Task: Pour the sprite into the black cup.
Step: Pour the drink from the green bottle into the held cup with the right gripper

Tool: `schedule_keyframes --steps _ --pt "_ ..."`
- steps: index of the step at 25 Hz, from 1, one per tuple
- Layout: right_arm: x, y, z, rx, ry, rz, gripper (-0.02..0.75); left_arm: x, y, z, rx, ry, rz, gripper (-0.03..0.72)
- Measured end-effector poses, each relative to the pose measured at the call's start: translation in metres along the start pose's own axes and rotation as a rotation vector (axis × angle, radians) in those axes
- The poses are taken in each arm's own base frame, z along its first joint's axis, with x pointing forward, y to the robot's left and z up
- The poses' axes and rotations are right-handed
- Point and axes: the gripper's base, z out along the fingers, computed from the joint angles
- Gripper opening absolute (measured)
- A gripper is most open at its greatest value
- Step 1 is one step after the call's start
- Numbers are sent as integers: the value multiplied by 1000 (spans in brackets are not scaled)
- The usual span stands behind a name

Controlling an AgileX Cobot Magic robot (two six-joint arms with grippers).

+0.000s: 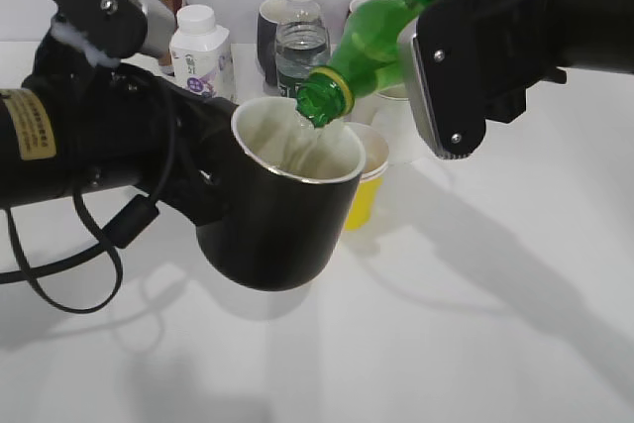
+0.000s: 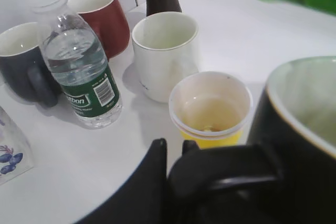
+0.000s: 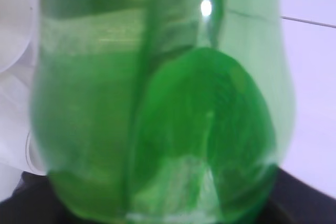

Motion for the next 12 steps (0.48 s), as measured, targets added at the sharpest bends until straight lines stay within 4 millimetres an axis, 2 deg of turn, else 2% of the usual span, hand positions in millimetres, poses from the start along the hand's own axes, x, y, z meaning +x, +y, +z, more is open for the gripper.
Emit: schedule_keyframes --steps 12 --pt "2 1 0 -14 18 116 398 0 0 0 0 0 1 58"
